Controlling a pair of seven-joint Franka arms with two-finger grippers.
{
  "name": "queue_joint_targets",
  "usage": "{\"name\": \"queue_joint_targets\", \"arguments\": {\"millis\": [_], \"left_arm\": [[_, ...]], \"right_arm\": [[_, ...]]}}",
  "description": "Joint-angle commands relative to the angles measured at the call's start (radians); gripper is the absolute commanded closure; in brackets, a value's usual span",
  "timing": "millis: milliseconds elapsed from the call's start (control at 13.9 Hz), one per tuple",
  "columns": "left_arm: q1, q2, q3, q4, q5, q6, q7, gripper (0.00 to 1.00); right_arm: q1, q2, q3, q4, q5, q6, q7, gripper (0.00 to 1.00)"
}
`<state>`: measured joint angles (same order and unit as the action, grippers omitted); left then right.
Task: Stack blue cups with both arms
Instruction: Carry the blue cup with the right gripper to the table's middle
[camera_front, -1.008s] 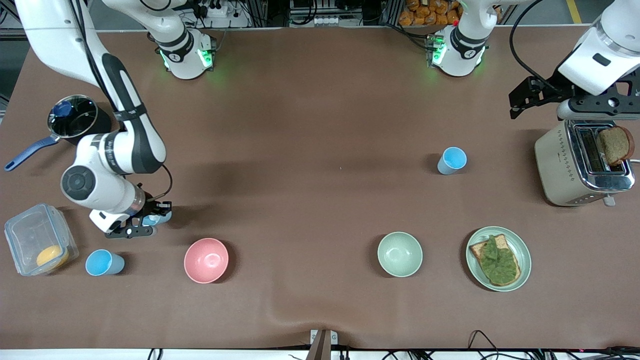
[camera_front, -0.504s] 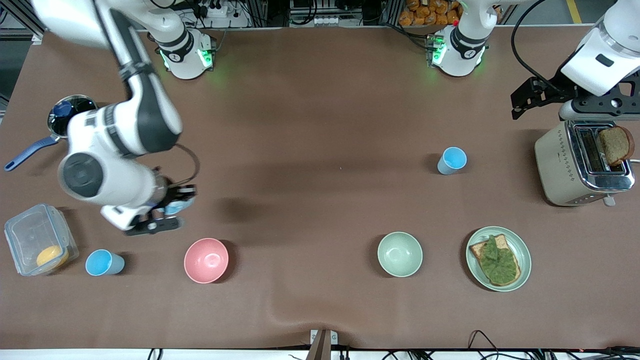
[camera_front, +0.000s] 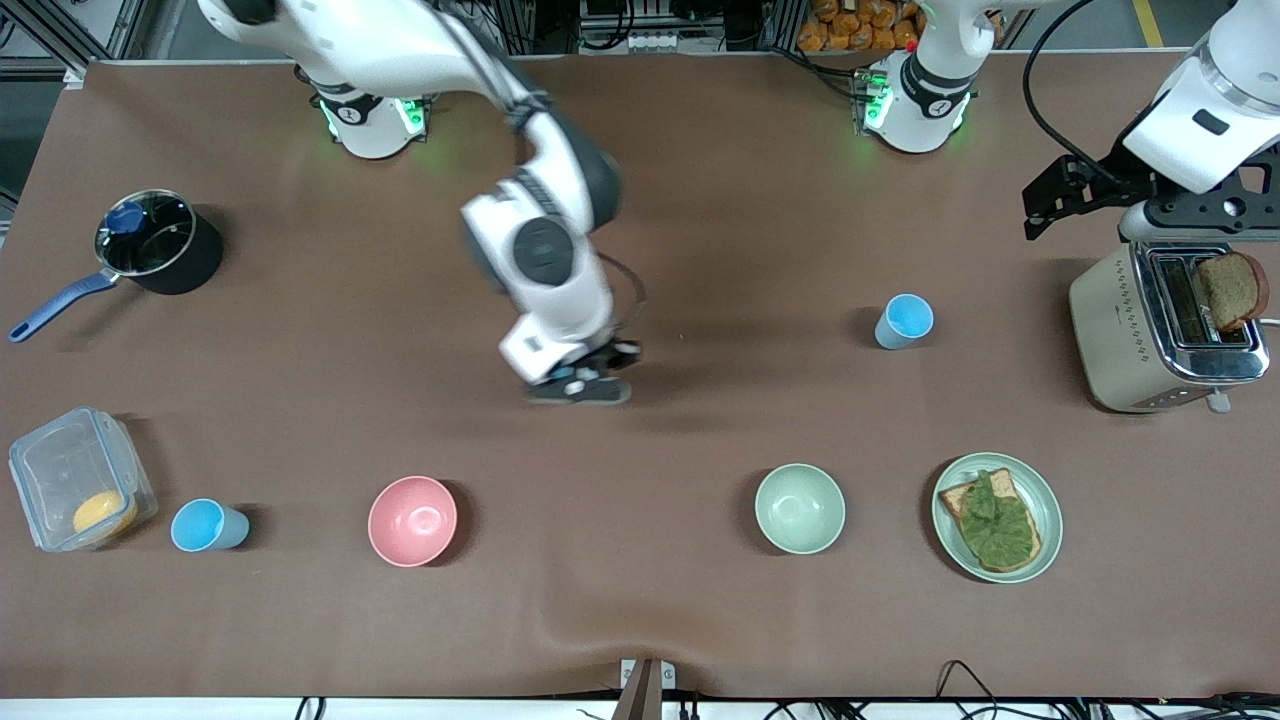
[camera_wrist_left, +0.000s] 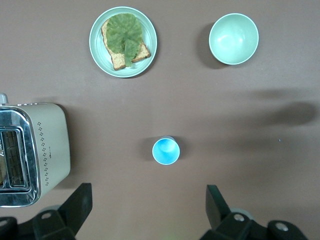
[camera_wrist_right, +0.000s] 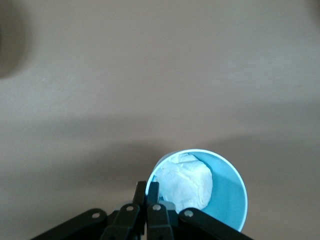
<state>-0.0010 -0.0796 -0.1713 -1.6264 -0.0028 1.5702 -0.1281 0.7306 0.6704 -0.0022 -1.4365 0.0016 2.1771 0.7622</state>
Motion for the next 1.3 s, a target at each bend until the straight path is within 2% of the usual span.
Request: {"name": "queue_joint_targets", "arguments": {"millis": [0,288,648,720,792,864,1223], "left_arm": [[0.004,0.001,-0.001,0.006,-0.011,0.004,-0.013,0.0],[0.013,0.009,0.004,0.006,-0.013,0.004,-0.013,0.0],[0.012,0.009,0.006,0.006,-0.017,0.004,-0.013,0.0],[0.012,0.009,0.004,0.008,-0.017,0.004,-0.015,0.0],[0.012,0.009,0.004,0.008,-0.02,0.004,-0.015,0.0],[0.012,0.009,0.004,0.008,-0.02,0.004,-0.015,0.0],[0.01,0.015,0.004,0.008,-0.02,0.005,-0.012,0.0]], "right_arm": [[0.044,0.026,-0.015,0.037,-0.112,-0.003,0.092,1.0],[0.13,0.127,-0.01,0.102,-0.109,0.064,0.146,1.0],[0.15,0.156,-0.01,0.102,-0.107,0.076,0.175,1.0],[0.15,0.155,-0.01,0.102,-0.107,0.075,0.173,0.72],[0.148,0.153,-0.01,0.102,-0.107,0.073,0.173,0.14],[0.148,0.15,-0.01,0.102,-0.112,0.07,0.167,0.0],[0.092,0.084,0.001,0.107,-0.086,0.023,0.152,0.0]]}}
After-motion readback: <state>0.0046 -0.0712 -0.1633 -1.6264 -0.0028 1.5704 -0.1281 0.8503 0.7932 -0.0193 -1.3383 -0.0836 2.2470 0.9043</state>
